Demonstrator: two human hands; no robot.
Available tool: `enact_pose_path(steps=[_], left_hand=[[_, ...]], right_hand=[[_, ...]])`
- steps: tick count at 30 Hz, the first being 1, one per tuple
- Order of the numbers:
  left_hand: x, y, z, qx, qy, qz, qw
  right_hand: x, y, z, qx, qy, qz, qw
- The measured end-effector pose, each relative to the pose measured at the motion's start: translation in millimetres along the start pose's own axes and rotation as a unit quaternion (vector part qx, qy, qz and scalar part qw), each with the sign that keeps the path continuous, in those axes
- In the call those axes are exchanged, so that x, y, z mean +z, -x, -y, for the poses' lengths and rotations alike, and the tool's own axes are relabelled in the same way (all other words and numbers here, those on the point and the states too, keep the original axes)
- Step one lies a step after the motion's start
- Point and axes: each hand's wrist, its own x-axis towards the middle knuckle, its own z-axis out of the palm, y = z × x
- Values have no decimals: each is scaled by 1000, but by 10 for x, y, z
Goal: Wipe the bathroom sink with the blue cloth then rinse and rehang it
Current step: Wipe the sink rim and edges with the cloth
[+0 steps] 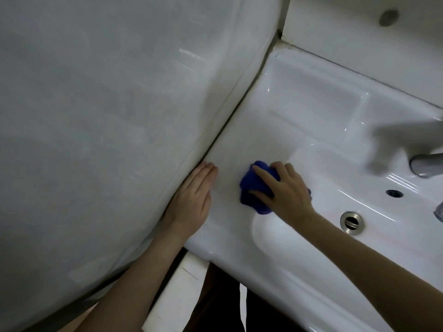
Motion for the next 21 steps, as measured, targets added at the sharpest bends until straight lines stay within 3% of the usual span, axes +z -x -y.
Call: enact_pose_path(steps=[2, 6, 8, 11, 14, 18, 21], left_hand=[[12, -6, 14, -1, 2, -6, 1000], [20, -23, -9, 1, 6, -15, 1000], [2, -24, -25, -2, 7, -13, 1000], [-35, -1, -27, -10, 5, -7, 1000], [-14, -23, -13, -3, 8, -7, 1000], [4, -31, -10, 3, 10, -22, 1000], [-18, -17, -25, 0, 13, -21, 1000]], right_hand=[[-67, -143, -272, 37, 10, -14, 999], [-105, -763, -510, 197, 56, -44, 978], [-20, -672, -211, 170, 42, -49, 983], [95, -62, 222, 59, 8, -20, 998], [19, 183, 12, -3, -8, 3, 1000], [-46, -446, -393, 188, -2, -51, 981], [4, -664, -161, 203, 13, -34, 978]])
